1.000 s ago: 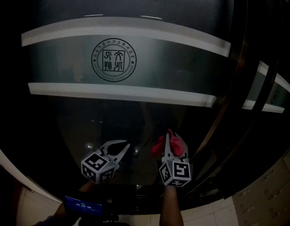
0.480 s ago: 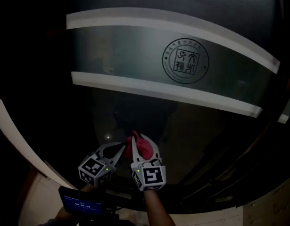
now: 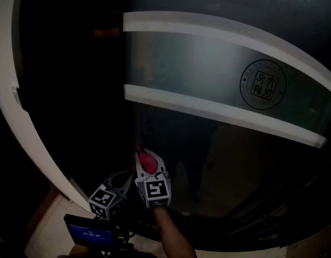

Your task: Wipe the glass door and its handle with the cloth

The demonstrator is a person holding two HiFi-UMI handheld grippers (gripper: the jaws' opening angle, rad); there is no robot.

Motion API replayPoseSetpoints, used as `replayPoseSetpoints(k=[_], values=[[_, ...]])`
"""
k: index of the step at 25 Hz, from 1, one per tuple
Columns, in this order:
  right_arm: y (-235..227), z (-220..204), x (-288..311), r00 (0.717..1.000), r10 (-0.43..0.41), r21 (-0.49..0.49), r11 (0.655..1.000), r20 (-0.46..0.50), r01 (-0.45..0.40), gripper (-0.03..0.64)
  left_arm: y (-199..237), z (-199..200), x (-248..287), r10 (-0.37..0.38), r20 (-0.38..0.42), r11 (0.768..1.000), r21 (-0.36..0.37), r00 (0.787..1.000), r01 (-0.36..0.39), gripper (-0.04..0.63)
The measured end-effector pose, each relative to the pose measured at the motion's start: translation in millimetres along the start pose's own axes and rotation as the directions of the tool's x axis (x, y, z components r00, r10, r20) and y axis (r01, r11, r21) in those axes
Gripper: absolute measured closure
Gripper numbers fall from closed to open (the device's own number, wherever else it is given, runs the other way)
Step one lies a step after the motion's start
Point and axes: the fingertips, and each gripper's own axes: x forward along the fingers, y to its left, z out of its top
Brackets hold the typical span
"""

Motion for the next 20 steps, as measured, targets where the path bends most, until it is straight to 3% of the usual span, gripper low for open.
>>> replayPoseSetpoints(k=[3,8,13,20], values=[[-14.4,-2.8,-14.1,0.999,-0.044,0.015,0.999,0.008,0.044,0.558,-13.1,1.8,10.4,-0.015,0.014,1.0,0.003,1.0,0.015,0.591],[-77.7,0.7,-81.4,0.98,-0.199,0.023,0.98,0.019,0.198,0.558,-79.3,10.3,48.7,-0.126,0.023,0.992,0.021,0.992,0.125,0.591],[-158.9,9.8,-176.7,0.928,-0.372,0.001,0.928,0.022,0.372,0.558,-165.2,15.2,88.0,-0.247,0.025,0.969,0.03,0.969,0.246,0.59],[-264.5,31.4,-313.9,0.828,-0.56,-0.082,0.824,0.03,0.56,0.558,-262.2,13.5,127.2,-0.333,0.016,0.943,0.016,0.943,0.333,0.591]])
